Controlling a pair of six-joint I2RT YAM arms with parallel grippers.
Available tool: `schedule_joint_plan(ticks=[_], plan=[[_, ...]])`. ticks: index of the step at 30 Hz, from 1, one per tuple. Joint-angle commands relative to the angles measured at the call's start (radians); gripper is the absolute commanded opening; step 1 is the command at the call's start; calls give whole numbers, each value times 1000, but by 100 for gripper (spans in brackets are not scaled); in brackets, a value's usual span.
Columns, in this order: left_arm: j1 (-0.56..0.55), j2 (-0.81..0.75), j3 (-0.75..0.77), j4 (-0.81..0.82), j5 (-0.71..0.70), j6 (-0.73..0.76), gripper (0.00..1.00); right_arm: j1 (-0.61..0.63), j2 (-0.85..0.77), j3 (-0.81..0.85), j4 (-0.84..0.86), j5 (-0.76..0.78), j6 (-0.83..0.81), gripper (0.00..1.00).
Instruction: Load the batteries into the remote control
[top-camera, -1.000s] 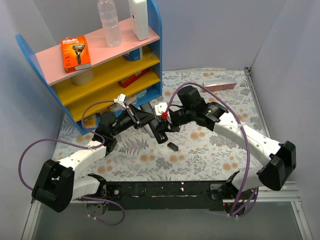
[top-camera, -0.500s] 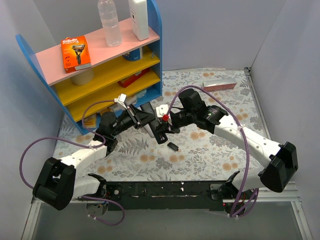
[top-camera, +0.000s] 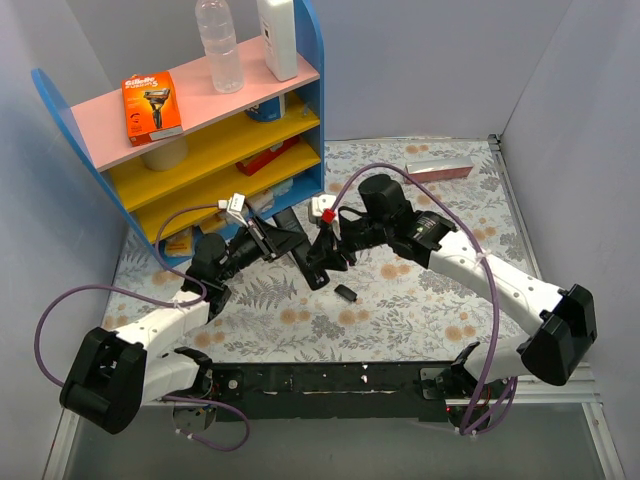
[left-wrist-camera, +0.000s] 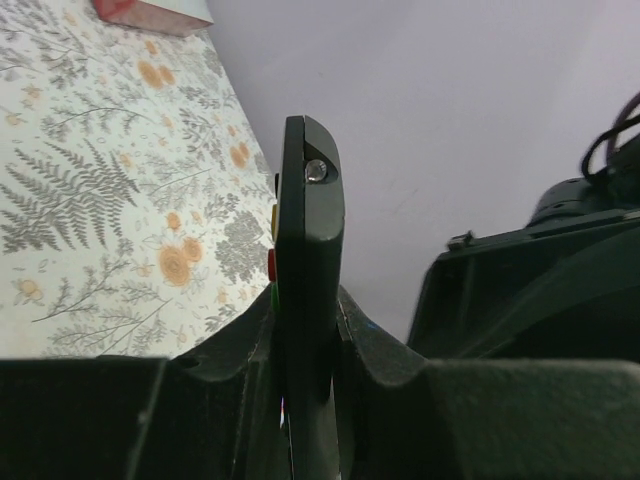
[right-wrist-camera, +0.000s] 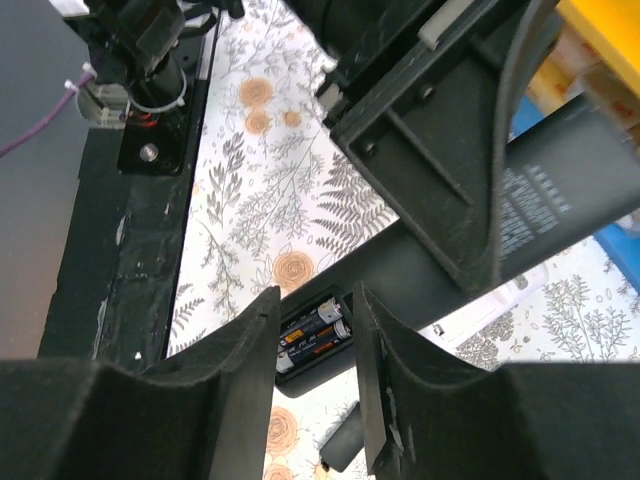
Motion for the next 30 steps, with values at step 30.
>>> schedule_joint_plan(ticks=[30], plan=[[7, -294, -133, -374, -296, 240, 0, 44, 17, -407, -45, 778, 580, 69]])
